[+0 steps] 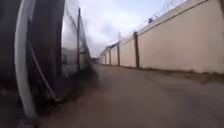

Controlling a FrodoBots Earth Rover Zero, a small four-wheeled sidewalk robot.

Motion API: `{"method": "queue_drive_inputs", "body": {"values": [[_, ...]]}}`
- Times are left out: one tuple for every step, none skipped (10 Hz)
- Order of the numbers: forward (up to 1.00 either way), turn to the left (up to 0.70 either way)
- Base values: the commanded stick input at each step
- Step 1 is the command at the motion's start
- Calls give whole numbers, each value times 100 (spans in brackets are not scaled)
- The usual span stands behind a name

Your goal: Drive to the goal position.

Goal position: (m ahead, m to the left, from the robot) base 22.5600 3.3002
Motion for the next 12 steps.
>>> {"method": "queue_drive_inputs", "body": {"values": [[50, 0], [50, 0], [50, 0], [50, 0], [50, 0], [50, 0], [50, 0], [50, 0], [50, 0], [50, 0], [50, 0], [50, 0]]}}
